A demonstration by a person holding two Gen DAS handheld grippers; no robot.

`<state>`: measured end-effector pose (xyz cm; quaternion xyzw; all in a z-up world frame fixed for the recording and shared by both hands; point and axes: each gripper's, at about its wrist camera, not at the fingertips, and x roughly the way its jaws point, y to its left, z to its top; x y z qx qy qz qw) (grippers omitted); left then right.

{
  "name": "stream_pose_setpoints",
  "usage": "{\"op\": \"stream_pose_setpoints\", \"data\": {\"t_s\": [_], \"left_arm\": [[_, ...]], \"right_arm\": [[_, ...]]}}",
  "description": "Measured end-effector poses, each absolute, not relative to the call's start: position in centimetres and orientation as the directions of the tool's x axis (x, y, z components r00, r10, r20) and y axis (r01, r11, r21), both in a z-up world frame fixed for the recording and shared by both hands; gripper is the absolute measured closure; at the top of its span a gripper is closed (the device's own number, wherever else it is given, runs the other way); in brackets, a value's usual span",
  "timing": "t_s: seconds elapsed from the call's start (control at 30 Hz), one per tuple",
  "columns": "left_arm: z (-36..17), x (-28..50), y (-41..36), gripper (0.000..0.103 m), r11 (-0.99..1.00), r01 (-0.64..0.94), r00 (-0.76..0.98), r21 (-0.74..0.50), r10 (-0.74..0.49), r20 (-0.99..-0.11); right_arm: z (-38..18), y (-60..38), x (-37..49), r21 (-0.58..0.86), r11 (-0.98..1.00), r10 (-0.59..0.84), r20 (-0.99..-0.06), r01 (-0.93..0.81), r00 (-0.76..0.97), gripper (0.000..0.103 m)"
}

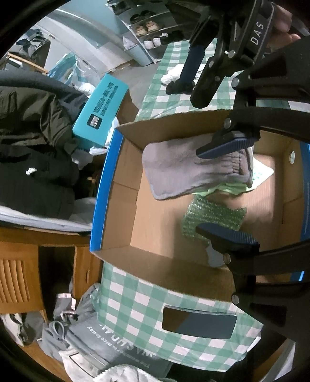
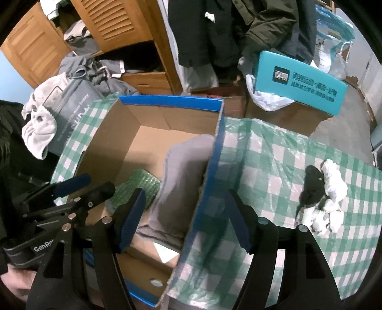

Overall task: Organize soft objects
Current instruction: 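Lower the grey towel into the box and open the right gripper, then move both grippers back over the pile of white items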

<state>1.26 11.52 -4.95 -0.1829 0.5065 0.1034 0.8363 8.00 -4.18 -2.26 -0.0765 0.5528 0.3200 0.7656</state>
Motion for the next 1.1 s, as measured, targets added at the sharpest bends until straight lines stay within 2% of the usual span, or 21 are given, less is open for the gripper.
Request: {"op": "stream_pose_setpoints", "data": {"t_s": [1.1], "left_arm": [[-3.7,3.8,2.5,0.045,0.97,-0.189,0.467,-0.156,-0.051,-0.883]], "right_arm": [[-2.1,-14.9,9.3,0.218,0.859,0.368,-0.893,-0.464,0.26,0.033]]}}
